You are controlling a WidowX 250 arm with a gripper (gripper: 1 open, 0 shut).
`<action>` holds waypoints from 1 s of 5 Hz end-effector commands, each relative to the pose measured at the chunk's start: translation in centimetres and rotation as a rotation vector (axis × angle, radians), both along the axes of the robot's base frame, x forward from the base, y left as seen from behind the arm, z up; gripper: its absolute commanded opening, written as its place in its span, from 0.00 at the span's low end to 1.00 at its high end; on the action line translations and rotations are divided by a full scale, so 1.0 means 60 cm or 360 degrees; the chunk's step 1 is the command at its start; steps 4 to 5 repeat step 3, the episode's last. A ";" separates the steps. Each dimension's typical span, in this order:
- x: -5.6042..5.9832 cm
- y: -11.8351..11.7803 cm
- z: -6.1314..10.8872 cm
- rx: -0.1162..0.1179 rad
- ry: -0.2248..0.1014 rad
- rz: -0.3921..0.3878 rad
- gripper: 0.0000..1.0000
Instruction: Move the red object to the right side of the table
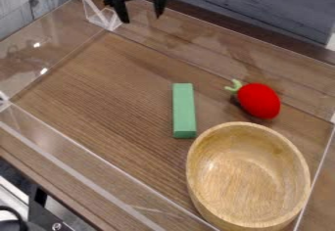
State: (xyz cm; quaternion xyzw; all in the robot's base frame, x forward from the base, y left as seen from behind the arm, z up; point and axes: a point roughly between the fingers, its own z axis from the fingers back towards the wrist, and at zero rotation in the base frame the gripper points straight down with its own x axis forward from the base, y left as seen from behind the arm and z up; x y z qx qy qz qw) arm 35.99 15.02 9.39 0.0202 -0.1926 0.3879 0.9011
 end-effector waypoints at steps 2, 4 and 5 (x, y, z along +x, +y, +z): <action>0.008 0.042 0.047 0.0132 -0.0162 -0.0396 0.00; 0.013 0.055 0.039 0.0155 -0.0168 -0.0553 1.00; 0.013 0.055 0.039 0.0155 -0.0168 -0.0553 1.00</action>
